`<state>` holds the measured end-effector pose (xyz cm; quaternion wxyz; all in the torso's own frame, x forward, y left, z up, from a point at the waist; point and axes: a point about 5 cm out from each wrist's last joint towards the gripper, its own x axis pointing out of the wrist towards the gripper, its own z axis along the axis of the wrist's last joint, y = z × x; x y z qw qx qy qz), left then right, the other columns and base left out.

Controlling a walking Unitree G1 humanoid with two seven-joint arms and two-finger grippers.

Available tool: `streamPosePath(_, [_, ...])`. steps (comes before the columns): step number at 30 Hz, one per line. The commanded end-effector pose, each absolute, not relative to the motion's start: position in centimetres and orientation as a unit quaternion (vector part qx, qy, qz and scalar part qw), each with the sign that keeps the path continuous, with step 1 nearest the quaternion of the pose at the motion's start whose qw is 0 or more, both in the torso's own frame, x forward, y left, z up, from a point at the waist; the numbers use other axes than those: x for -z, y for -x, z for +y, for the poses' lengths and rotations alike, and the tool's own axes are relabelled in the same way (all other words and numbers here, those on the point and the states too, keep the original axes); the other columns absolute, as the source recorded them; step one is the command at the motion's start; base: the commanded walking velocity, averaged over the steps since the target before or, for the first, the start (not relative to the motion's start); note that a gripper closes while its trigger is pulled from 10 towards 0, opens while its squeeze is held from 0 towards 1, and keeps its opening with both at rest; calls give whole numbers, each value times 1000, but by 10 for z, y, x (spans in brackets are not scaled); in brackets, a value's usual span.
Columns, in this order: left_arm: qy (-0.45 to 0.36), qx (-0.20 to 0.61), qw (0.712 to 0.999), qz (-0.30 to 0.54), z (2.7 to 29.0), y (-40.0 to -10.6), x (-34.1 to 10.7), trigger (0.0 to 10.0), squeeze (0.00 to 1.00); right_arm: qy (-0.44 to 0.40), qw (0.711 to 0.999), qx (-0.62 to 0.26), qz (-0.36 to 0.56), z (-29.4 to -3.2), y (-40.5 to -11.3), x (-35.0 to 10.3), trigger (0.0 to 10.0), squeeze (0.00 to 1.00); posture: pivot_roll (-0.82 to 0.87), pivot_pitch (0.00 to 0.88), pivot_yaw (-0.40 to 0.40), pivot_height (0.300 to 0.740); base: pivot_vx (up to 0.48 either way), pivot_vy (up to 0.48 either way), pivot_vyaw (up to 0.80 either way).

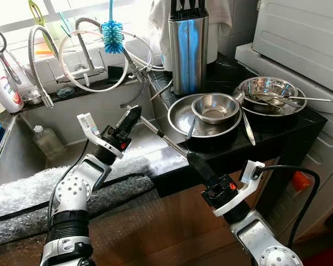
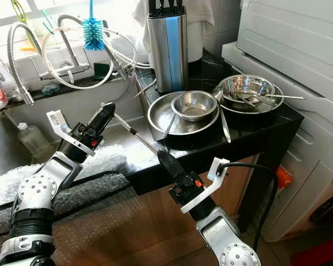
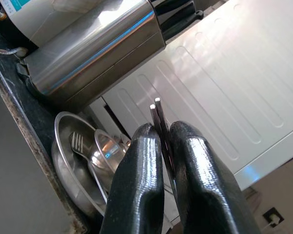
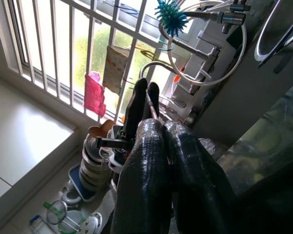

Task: Kitchen organization

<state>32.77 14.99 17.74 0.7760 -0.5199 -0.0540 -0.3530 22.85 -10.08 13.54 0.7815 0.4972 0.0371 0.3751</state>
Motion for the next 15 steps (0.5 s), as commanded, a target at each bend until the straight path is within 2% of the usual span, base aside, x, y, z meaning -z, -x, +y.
streamPosePath(1, [512, 352, 781, -62, 154, -326, -182, 0, 0, -487, 787, -378, 30, -97, -233, -140, 10000, 0, -95, 0, 140, 740, 0, 0, 0])
streamPosePath(5, [523, 343, 778, -63, 156, -327, -181, 0, 0, -488, 794, -362, 29, -99, -236, -138, 10000, 0, -93, 0, 140, 740, 0, 0, 0])
streamPosePath(6, [523, 342, 778, -63, 157, -327, -181, 0, 0, -488, 795, -361, 29, -99, -236, -138, 10000, 706, -94, 0, 141, 740, 0, 0, 0])
streamPosePath(7, [524, 341, 778, -63, 157, -327, -181, 0, 0, -487, 798, -353, 31, -100, -238, -136, 10000, 1000, -94, 0, 141, 740, 0, 0, 0])
streamPosePath(15, [531, 333, 777, -63, 158, -327, -180, 0, 0, -484, 805, -343, 33, -101, -241, -134, 10000, 1000, -94, 0, 141, 740, 0, 0, 0])
